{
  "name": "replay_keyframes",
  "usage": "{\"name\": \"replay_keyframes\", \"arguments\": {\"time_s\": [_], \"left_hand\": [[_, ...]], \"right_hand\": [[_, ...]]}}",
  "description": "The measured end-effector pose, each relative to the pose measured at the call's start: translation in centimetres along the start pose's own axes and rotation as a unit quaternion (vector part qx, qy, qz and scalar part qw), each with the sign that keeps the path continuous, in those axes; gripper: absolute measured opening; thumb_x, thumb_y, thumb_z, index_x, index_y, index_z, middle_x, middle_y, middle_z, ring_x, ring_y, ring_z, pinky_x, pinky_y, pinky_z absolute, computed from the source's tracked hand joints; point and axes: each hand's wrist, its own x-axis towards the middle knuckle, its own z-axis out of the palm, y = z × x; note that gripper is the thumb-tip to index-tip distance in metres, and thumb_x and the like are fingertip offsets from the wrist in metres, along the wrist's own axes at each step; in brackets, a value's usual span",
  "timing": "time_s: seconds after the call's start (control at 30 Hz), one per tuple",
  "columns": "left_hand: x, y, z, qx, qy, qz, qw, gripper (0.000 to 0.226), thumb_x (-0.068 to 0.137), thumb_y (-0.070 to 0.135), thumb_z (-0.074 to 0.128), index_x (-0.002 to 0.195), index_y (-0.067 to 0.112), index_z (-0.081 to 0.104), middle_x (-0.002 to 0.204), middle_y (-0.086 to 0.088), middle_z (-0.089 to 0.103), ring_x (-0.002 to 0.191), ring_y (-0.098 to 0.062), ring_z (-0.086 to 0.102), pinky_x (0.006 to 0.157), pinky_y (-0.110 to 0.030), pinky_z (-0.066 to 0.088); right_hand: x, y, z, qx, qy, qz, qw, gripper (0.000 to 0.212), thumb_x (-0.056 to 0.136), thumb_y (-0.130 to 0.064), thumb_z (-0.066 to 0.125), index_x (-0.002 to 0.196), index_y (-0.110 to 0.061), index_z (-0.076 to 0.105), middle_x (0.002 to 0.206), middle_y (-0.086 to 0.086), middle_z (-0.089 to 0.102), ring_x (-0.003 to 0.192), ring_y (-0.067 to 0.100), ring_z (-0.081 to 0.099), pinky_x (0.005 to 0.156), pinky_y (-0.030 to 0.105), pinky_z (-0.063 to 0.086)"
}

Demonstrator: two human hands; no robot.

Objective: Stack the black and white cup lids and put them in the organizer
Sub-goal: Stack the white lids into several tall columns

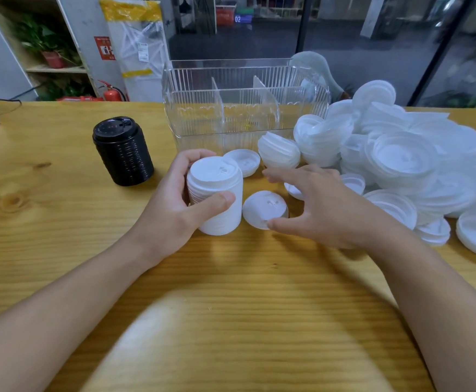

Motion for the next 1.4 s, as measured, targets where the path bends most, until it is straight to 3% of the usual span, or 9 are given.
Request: {"name": "replay_keyframes", "arguments": {"time_s": [0.13, 0.23, 0.33, 0.43, 0.57, 0.7, 0.8, 0.93, 1.4], "left_hand": [[0.0, 0.0, -0.1, -0.010, -0.014, -0.005, 1.000, 0.066, 0.090, 0.029, 0.080, 0.150, 0.028, 0.051, 0.137, 0.002, 0.070, 0.125, -0.017, 0.069, 0.096, -0.026, 0.056], [0.0, -0.1, -0.1, -0.010, -0.018, -0.009, 1.000, 0.067, 0.090, 0.030, 0.080, 0.151, 0.029, 0.052, 0.138, 0.004, 0.071, 0.127, -0.015, 0.069, 0.099, -0.026, 0.056], [0.0, -0.2, -0.2, -0.010, -0.019, -0.011, 1.000, 0.065, 0.091, 0.030, 0.080, 0.150, 0.026, 0.054, 0.138, 0.004, 0.072, 0.128, -0.015, 0.069, 0.099, -0.025, 0.056], [0.0, -0.1, -0.1, -0.014, -0.018, -0.016, 1.000, 0.065, 0.090, 0.030, 0.081, 0.149, 0.024, 0.055, 0.137, 0.003, 0.072, 0.127, -0.015, 0.069, 0.097, -0.023, 0.055], [0.1, 0.0, 0.1, -0.020, -0.018, -0.028, 0.999, 0.065, 0.088, 0.032, 0.082, 0.147, 0.025, 0.057, 0.136, 0.004, 0.073, 0.126, -0.015, 0.070, 0.097, -0.024, 0.055], [-0.1, 0.0, 1.0, -0.027, -0.016, -0.039, 0.999, 0.066, 0.086, 0.031, 0.085, 0.146, 0.026, 0.058, 0.133, 0.005, 0.075, 0.124, -0.017, 0.072, 0.099, -0.032, 0.055], [-0.2, -0.1, 1.7, -0.031, -0.017, -0.042, 0.999, 0.067, 0.088, 0.029, 0.086, 0.148, 0.025, 0.057, 0.135, 0.002, 0.076, 0.126, -0.021, 0.072, 0.107, -0.048, 0.057], [-0.2, -0.2, 2.1, -0.042, -0.018, -0.043, 0.998, 0.066, 0.091, 0.028, 0.086, 0.149, 0.026, 0.056, 0.138, 0.000, 0.075, 0.129, -0.023, 0.071, 0.114, -0.057, 0.054], [-0.2, -0.3, 2.4, -0.060, -0.028, -0.054, 0.996, 0.066, 0.084, 0.018, 0.089, 0.143, 0.019, 0.059, 0.131, -0.003, 0.078, 0.121, -0.023, 0.075, 0.099, -0.040, 0.057]], "right_hand": [[0.2, 0.1, 0.2, 0.011, 0.007, -0.011, 1.000, 0.076, 0.091, -0.046, 0.079, 0.159, -0.044, 0.044, 0.133, -0.027, 0.062, 0.121, -0.003, 0.041, 0.121, 0.035, 0.025], [0.2, 0.1, -0.2, 0.021, 0.021, 0.003, 1.000, 0.065, 0.089, -0.053, 0.080, 0.148, -0.037, 0.058, 0.123, -0.021, 0.065, 0.116, 0.003, 0.048, 0.112, 0.033, 0.031], [0.1, 0.2, -0.5, 0.036, 0.054, 0.004, 0.998, 0.044, 0.087, -0.056, 0.079, 0.121, -0.029, 0.071, 0.113, -0.013, 0.067, 0.109, 0.012, 0.058, 0.097, 0.033, 0.043], [0.2, 0.6, -1.2, 0.072, 0.074, 0.020, 0.994, 0.038, 0.086, -0.057, 0.080, 0.118, -0.038, 0.074, 0.119, -0.016, 0.063, 0.111, 0.008, 0.061, 0.097, 0.033, 0.048], [0.2, 0.8, -2.2, 0.123, 0.133, 0.034, 0.983, 0.040, 0.085, -0.064, 0.081, 0.117, -0.040, 0.072, 0.124, -0.020, 0.063, 0.115, -0.007, 0.061, 0.095, 0.018, 0.047], [0.1, -1.4, -1.5, 0.273, 0.174, 0.013, 0.946, 0.032, 0.090, -0.047, 0.086, 0.114, -0.027, 0.078, 0.113, -0.014, 0.079, 0.106, 0.001, 0.074, 0.089, 0.025, 0.060], [0.2, -3.6, -0.1, 0.295, 0.160, -0.031, 0.942, 0.025, 0.092, -0.040, 0.086, 0.111, -0.025, 0.080, 0.106, -0.015, 0.081, 0.105, 0.003, 0.075, 0.095, 0.028, 0.058], [0.5, -4.6, 1.0, 0.255, 0.166, -0.039, 0.952, 0.035, 0.092, -0.049, 0.083, 0.120, -0.029, 0.081, 0.113, -0.019, 0.079, 0.114, 0.000, 0.070, 0.100, 0.030, 0.056], [0.5, -4.5, 1.7, 0.179, 0.179, -0.045, 0.966, 0.053, 0.090, -0.062, 0.079, 0.128, -0.024, 0.076, 0.119, -0.010, 0.076, 0.113, 0.006, 0.067, 0.098, 0.035, 0.053]]}}
